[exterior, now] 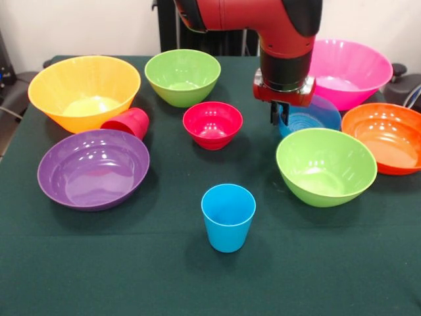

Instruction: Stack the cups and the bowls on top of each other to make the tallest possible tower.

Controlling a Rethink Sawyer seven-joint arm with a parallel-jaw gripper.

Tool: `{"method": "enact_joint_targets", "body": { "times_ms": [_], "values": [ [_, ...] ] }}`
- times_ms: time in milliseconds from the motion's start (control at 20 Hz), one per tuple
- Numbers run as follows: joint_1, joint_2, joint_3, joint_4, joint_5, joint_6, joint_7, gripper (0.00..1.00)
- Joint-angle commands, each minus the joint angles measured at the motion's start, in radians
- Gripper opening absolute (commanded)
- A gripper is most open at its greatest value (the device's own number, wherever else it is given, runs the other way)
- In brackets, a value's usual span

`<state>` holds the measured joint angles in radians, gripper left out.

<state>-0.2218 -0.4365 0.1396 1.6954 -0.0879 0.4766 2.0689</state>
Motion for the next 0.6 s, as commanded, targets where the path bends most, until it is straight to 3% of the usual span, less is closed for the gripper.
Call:
{"method": "enact_joint_targets", "body": {
  "times_ms": [50,300,600],
  "values": [
    [-0.024,-0.065,0.083,0.023,0.001,0.093,-0.002,0.00],
    [-0.098,-0.240,0.144,0.113,0.038,0.259,-0.068,0.00],
    [-0.147,-0.325,0.160,0.134,0.014,0.371,-0.119,0.00]
  ]
}}
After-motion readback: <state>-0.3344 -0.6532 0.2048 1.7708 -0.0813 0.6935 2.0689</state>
